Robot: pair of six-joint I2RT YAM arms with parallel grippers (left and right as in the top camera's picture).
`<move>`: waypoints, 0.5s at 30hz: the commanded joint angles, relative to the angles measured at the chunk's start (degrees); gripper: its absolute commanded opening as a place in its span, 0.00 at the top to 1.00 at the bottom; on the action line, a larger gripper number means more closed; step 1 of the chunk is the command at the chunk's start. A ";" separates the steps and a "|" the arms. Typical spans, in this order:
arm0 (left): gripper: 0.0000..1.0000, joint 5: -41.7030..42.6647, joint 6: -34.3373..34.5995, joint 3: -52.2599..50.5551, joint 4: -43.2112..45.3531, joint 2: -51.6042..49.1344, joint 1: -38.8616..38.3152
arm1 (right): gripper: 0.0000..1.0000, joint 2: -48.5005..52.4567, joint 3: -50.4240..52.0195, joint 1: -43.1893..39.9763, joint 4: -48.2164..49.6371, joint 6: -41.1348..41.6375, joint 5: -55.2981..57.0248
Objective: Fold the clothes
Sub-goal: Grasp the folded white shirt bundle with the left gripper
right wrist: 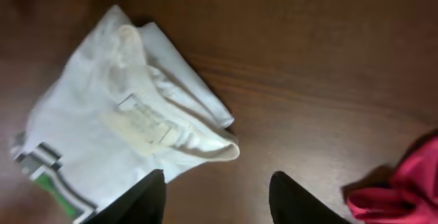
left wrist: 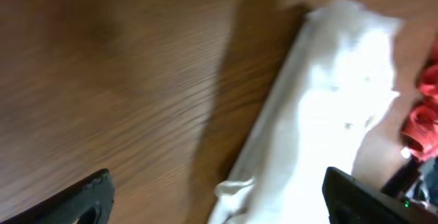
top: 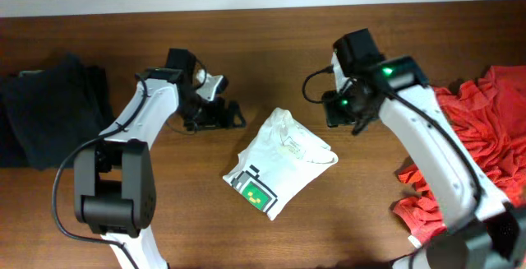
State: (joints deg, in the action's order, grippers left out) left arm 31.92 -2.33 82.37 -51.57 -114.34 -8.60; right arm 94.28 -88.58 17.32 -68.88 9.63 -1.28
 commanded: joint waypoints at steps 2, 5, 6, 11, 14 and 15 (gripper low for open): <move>0.02 6.38 -2.54 0.35 2.51 -4.68 -5.11 | 0.47 -3.19 -0.59 -0.20 -2.71 -0.42 1.11; 0.02 11.23 -2.51 0.33 3.32 -9.99 -8.41 | 0.47 -3.19 -0.59 -0.20 -4.92 -0.42 1.18; 0.05 12.26 -2.51 0.33 3.10 -11.15 -9.20 | 0.47 -3.19 -0.59 -0.20 -5.20 -0.42 1.20; 0.98 13.16 -2.49 0.37 3.26 -14.12 -13.38 | 0.48 -3.19 -0.59 -0.20 -5.88 -0.44 2.34; 1.00 7.52 -2.38 2.43 2.67 -14.12 -11.52 | 0.47 -3.19 -0.59 -0.20 -6.84 -0.42 5.16; 0.99 7.23 -2.25 4.26 1.49 -14.10 -10.05 | 0.48 -3.19 -0.59 -0.20 -7.28 -0.39 6.56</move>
State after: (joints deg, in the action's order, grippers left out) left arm 45.39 -4.08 83.61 -48.84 -127.31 -21.63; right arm 91.94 -88.62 17.32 -75.46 9.02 1.28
